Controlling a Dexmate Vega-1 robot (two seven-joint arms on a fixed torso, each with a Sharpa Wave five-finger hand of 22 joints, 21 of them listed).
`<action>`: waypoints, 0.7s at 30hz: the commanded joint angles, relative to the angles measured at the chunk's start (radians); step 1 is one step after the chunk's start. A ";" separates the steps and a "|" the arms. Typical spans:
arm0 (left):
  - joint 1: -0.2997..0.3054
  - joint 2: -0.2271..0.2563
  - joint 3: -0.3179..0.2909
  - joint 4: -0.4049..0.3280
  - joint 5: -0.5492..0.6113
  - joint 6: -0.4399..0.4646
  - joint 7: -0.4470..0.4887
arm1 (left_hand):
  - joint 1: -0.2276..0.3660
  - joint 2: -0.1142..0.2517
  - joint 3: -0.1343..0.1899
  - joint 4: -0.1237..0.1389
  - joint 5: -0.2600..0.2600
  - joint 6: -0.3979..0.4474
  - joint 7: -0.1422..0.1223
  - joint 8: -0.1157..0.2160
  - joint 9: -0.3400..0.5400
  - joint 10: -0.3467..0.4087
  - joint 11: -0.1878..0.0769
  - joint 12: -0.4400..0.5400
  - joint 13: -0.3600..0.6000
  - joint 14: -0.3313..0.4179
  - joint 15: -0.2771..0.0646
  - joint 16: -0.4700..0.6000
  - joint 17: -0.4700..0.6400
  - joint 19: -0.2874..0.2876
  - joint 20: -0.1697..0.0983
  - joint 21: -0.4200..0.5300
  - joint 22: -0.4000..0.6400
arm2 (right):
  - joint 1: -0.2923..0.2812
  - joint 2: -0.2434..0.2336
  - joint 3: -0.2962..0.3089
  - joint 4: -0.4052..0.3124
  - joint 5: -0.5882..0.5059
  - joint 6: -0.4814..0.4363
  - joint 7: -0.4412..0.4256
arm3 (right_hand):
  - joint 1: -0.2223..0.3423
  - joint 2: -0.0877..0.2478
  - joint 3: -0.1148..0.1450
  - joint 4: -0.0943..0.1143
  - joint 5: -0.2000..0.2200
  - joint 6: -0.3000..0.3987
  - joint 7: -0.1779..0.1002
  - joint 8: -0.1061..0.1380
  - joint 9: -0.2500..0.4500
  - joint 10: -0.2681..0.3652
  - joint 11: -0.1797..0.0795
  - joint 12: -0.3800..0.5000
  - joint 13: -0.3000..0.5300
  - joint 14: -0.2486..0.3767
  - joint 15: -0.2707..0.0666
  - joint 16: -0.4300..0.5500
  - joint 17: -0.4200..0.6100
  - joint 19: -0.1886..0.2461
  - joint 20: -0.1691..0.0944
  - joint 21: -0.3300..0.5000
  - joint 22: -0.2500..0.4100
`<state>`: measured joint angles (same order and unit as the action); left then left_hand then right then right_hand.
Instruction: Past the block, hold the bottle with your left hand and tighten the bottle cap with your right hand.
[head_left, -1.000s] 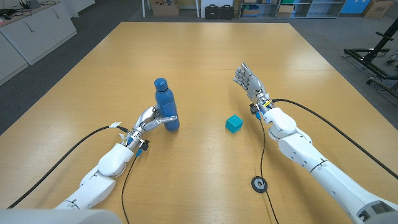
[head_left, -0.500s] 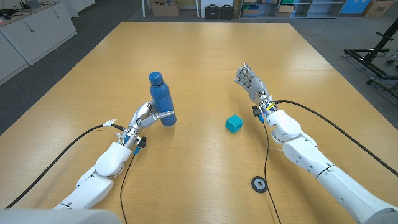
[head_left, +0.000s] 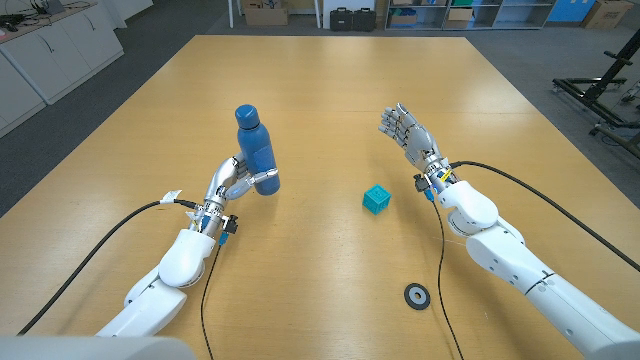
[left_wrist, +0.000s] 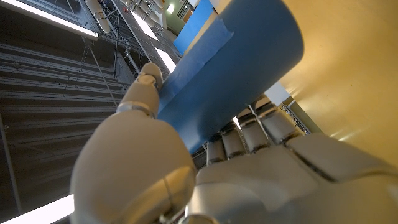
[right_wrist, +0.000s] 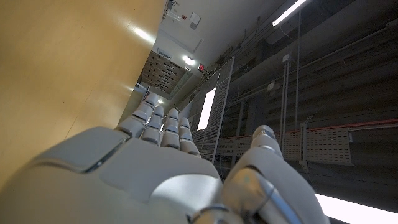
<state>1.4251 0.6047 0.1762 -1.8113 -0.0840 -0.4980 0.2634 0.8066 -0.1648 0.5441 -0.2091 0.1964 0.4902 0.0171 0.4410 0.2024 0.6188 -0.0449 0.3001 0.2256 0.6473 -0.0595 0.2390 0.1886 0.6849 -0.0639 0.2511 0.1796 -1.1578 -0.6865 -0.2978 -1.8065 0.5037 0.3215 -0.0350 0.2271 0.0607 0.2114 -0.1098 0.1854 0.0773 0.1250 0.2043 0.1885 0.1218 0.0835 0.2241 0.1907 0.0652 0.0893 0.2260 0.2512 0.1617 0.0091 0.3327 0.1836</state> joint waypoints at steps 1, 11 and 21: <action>-0.015 0.047 -0.027 -0.028 0.000 0.014 -0.019 | 0.126 0.156 0.043 0.043 0.002 0.099 -0.083 0.011 0.002 0.067 -0.061 0.006 0.005 0.010 -0.168 -0.003 0.004 0.006 -0.128 0.006 0.002 | -0.030 -0.011 0.003 -0.070 -0.047 0.036 -0.023 | 0.006 0.006 0.003 -0.004 0.004 0.006 0.017 0.003 0.003 0.009 0.001 0.002 0.002 0.007 0.002 0.007 0.002 0.009 0.001 -0.002 0.006; -0.014 0.089 -0.078 -0.020 0.062 0.031 0.006 | 0.123 0.152 0.040 0.043 0.002 0.099 -0.081 0.010 0.002 0.065 -0.060 0.001 0.007 0.008 -0.167 -0.009 0.004 -0.003 -0.129 0.000 0.003 | -0.062 -0.009 -0.005 -0.138 -0.108 0.021 -0.081 | 0.007 0.007 0.002 -0.004 0.003 0.011 0.017 0.004 0.003 0.011 0.000 0.003 0.002 0.012 0.004 0.009 0.002 0.012 0.001 -0.003 0.006; -0.020 0.093 -0.080 -0.026 0.165 0.079 0.063 | 0.124 0.155 0.041 0.043 0.003 0.106 -0.084 0.013 0.002 0.072 -0.063 0.002 0.009 0.013 -0.169 -0.011 0.005 0.002 -0.128 0.001 0.003 | -0.088 -0.028 0.010 -0.182 -0.152 0.019 -0.108 | 0.008 0.008 0.002 -0.005 0.003 0.014 0.015 0.004 0.003 0.013 -0.003 0.003 0.002 0.014 0.003 0.009 0.002 0.014 0.001 -0.004 0.006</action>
<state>1.4132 0.6842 0.1067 -1.8360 0.0102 -0.4539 0.2886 0.8066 -0.1648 0.5441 -0.2091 0.1956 0.4950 0.0220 0.4479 0.2023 0.6190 -0.0449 0.2990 0.2303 0.6503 -0.0625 0.2321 0.1884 0.6853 -0.0644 0.2511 0.1795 -1.2186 -0.7010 -0.2985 -1.9390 0.4014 0.3452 -0.1078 0.2270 0.0607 0.2114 -0.1098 0.1854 0.0843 0.1253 0.2043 0.1885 0.1254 0.0798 0.2241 0.1907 0.0758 0.0892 0.2293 0.2512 0.1707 0.0109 0.3289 0.1888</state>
